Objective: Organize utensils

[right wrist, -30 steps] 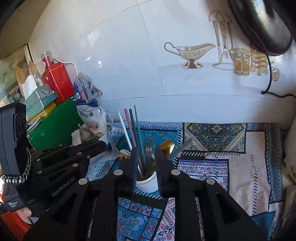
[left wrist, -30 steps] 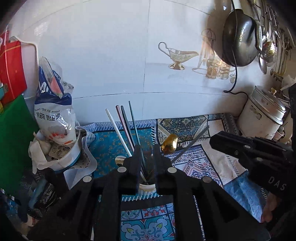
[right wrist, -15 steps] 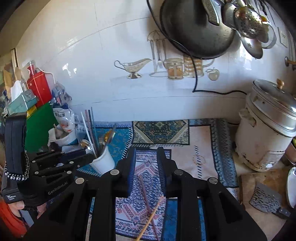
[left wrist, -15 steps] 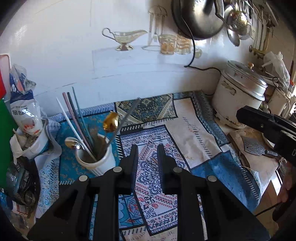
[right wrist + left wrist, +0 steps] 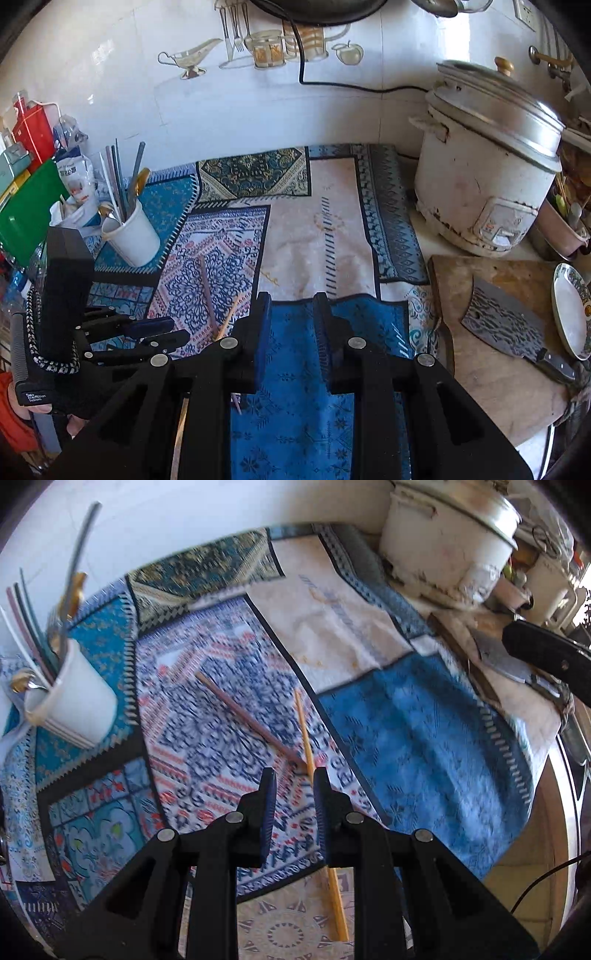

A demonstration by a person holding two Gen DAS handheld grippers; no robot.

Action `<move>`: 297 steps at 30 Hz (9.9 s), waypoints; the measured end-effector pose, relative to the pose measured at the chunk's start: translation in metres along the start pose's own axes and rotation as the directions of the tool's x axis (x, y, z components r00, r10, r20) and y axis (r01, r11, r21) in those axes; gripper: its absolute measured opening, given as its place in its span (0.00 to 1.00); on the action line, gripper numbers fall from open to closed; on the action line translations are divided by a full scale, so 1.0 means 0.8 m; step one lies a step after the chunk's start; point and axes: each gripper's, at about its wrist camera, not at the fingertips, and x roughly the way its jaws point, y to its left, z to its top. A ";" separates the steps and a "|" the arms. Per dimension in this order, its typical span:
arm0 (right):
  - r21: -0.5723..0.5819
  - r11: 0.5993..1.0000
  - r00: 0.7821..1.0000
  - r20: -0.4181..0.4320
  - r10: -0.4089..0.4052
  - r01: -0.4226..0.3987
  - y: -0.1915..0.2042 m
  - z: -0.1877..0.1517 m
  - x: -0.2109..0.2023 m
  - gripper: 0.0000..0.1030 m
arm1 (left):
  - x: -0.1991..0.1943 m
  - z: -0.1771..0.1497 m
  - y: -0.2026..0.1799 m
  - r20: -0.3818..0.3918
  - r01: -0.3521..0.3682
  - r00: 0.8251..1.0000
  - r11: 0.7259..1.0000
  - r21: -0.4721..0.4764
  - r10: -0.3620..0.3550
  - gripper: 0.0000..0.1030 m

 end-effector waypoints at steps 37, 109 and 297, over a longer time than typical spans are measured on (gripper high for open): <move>-0.107 0.979 0.951 -0.279 0.137 -0.172 0.068 -0.028 0.112 0.20 | -0.008 -0.038 0.076 0.019 0.013 1.000 0.971 -0.241 -0.009 0.04; -0.063 0.955 0.878 0.379 0.292 -0.290 0.289 0.194 0.109 0.06 | -0.208 0.046 0.333 0.459 0.014 0.877 0.947 -0.321 0.143 0.03; -0.233 0.968 0.784 0.583 0.212 -0.089 0.181 -0.034 -0.375 1.00 | -0.511 -0.242 -0.001 0.702 -0.199 0.530 0.875 -0.442 0.475 0.95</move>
